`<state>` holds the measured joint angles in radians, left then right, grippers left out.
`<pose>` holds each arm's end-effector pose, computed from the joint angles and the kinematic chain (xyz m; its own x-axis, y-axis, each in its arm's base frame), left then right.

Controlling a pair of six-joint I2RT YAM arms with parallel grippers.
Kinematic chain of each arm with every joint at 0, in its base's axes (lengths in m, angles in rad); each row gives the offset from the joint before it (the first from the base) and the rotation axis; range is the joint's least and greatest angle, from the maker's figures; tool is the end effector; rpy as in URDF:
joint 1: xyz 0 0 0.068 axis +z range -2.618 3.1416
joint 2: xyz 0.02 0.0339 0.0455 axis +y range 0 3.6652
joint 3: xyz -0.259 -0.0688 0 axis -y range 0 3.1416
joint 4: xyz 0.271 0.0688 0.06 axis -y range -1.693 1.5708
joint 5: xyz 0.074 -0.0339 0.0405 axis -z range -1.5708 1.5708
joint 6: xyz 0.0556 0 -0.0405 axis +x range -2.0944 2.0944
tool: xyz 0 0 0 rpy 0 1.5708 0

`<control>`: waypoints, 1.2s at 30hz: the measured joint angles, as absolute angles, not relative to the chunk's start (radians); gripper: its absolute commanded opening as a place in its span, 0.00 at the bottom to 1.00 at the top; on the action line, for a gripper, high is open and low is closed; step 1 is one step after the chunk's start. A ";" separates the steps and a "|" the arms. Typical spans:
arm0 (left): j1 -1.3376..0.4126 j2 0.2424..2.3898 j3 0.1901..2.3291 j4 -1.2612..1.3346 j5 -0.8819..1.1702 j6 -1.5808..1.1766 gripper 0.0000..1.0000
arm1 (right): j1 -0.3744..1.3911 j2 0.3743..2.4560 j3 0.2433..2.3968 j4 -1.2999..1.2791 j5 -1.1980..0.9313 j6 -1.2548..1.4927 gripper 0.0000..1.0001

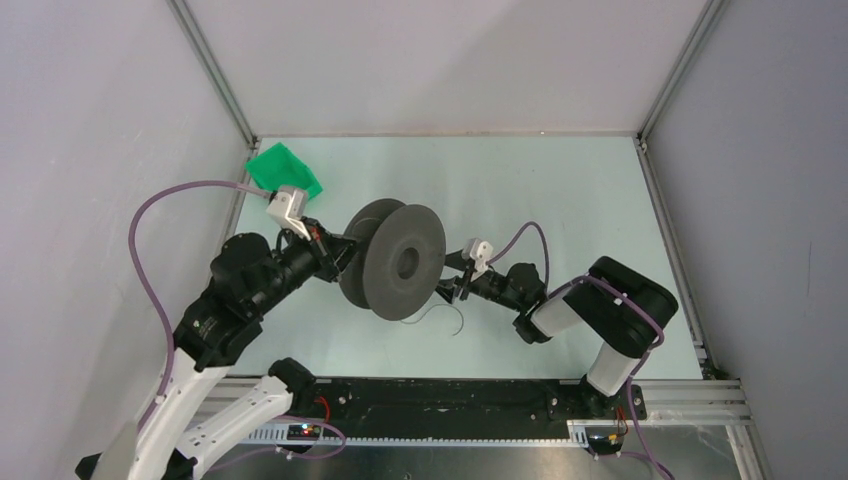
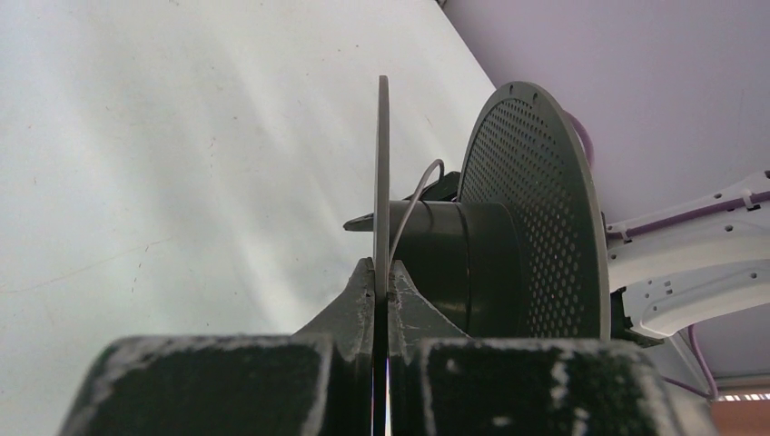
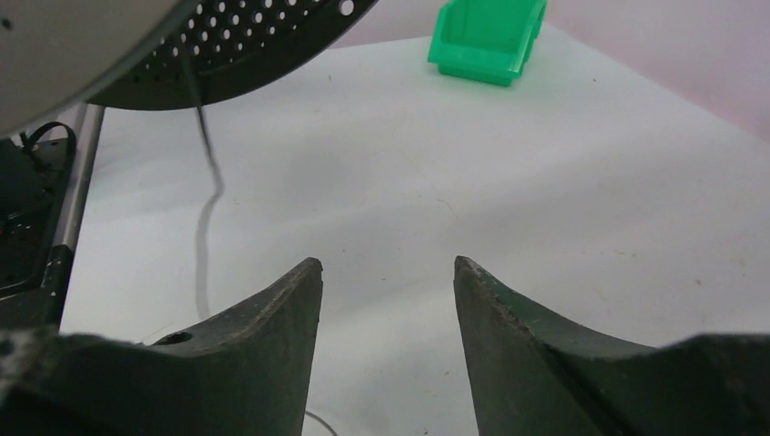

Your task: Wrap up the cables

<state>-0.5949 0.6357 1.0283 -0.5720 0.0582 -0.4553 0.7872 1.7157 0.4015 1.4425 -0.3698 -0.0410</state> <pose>0.1360 -0.0960 0.4033 -0.3996 -0.2596 -0.8792 0.4801 0.7577 -0.4420 0.2039 0.2331 0.1390 0.1277 0.0740 -0.9891 -0.9090 0.4076 -0.0869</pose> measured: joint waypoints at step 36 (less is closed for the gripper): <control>-0.593 0.591 1.072 -0.554 0.025 -0.566 0.00 | 0.967 1.926 0.520 1.451 -0.355 0.010 0.31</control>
